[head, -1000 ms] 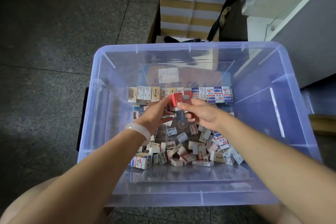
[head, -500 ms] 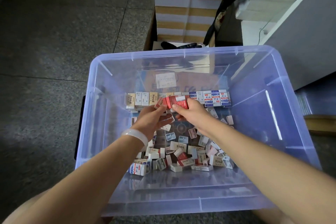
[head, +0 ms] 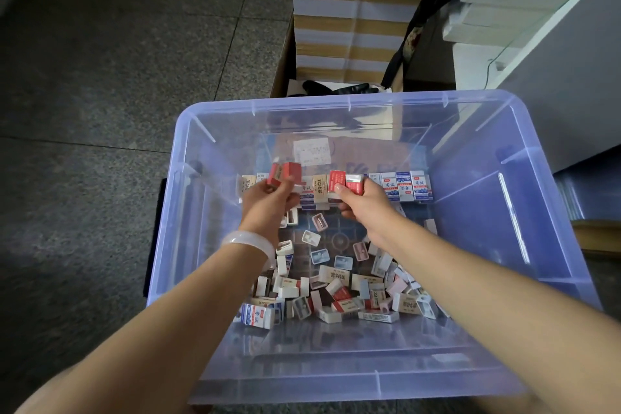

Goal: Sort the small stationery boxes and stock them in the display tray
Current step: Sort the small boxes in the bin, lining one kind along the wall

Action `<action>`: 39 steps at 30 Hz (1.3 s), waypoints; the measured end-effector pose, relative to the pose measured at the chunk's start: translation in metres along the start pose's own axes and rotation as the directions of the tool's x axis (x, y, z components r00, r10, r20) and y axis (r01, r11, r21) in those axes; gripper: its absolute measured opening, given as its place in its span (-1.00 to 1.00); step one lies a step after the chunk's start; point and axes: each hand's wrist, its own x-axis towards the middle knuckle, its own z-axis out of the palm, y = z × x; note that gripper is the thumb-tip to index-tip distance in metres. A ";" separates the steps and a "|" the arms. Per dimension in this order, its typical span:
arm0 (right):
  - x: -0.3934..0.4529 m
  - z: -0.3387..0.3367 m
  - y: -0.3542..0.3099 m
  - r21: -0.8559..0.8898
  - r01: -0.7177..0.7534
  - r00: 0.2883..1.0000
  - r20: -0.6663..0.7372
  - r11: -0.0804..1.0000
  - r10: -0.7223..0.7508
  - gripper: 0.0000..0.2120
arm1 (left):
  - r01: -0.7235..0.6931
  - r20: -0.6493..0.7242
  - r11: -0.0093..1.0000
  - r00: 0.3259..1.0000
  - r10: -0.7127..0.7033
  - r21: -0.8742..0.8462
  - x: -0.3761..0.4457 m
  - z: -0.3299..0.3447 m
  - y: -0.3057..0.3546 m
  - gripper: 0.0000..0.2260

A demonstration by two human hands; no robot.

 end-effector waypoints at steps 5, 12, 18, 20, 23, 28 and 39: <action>0.009 0.021 -0.010 -0.110 0.015 0.998 -0.061 0.994 -0.022 -0.86 | 0.045 -0.221 0.998 0.975 -0.034 0.045 0.015 -0.011 0.000 -0.81; 0.021 0.059 -0.003 -0.401 0.049 0.994 -0.068 0.915 -0.083 -0.83 | 0.135 -0.196 0.990 0.970 -0.141 -0.042 0.010 -0.014 -0.004 -0.92; 0.012 0.050 0.002 -0.489 0.213 0.974 0.035 0.846 -0.225 -0.74 | 0.157 -0.151 0.988 0.976 -0.154 0.003 0.005 -0.004 -0.011 -0.86; 0.014 0.040 -0.001 -0.479 0.214 0.974 0.038 0.852 -0.224 -0.73 | 0.151 -0.139 0.987 0.980 -0.142 0.052 0.002 0.001 -0.016 -0.86; 0.016 0.020 -0.006 -0.466 0.182 0.979 0.001 0.866 -0.206 -0.75 | 0.159 -0.086 0.984 0.985 -0.151 0.086 0.000 0.010 -0.022 -0.83; 0.014 0.008 -0.006 -0.350 0.063 0.997 0.054 0.935 -0.047 -0.75 | 0.235 -0.107 0.969 0.968 -0.226 0.079 0.012 0.034 -0.013 -0.84; 0.014 0.008 0.005 -0.344 0.089 0.983 -0.123 0.935 -0.138 -0.74 | 0.157 -0.326 0.934 0.944 -0.046 0.321 0.008 0.065 -0.028 -0.90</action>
